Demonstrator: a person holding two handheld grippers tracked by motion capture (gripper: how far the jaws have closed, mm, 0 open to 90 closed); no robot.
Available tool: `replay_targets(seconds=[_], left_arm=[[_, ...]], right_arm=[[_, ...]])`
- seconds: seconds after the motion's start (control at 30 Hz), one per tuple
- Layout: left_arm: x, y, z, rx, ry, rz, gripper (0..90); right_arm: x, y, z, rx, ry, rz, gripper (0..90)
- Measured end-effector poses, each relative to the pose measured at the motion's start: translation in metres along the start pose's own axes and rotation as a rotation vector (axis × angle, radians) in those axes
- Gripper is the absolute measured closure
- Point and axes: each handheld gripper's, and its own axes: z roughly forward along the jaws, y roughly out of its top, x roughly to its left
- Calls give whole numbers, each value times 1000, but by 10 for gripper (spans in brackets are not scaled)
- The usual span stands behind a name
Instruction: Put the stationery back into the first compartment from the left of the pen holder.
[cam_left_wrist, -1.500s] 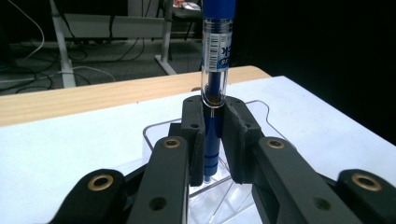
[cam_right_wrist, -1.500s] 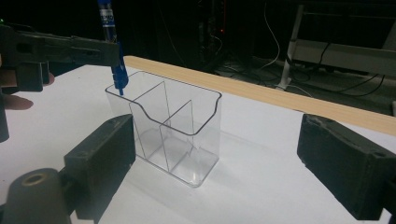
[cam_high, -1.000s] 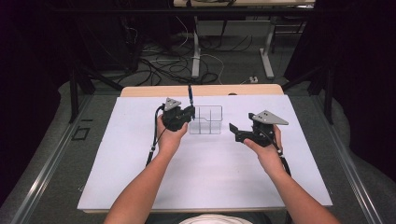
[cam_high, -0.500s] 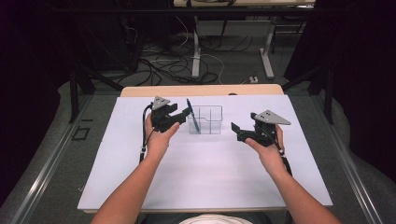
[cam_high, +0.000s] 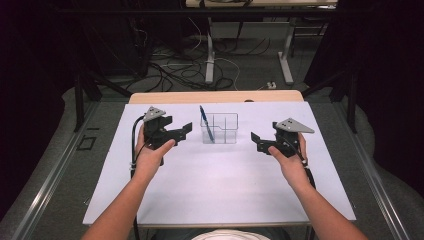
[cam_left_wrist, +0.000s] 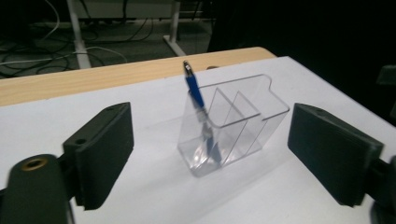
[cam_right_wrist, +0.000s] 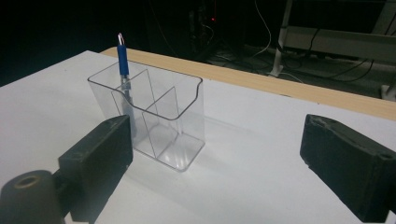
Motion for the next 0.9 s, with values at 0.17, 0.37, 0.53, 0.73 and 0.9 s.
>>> replay_targets(seconds=[0.17, 0.37, 0.53, 0.73, 0.9], left_arm=[[10, -13, -15, -3, 16, -12, 27], [23, -32, -31, -3, 59, -30, 3], [33, -43, -41, -7, 89, -45, 3], [47, -60, -47, -15, 138, -48, 3], [56, -71, -51, -6, 172, -39, 3]], right_arm=[[-5, -4, -6, 27, -17, 4, 62], [-17, -12, -16, 64, -42, 0, 43], [-27, -21, -22, 89, -66, 9, 40], [-38, -30, -25, 89, -85, 38, 34], [-45, -38, -27, 99, -110, 45, 28]])
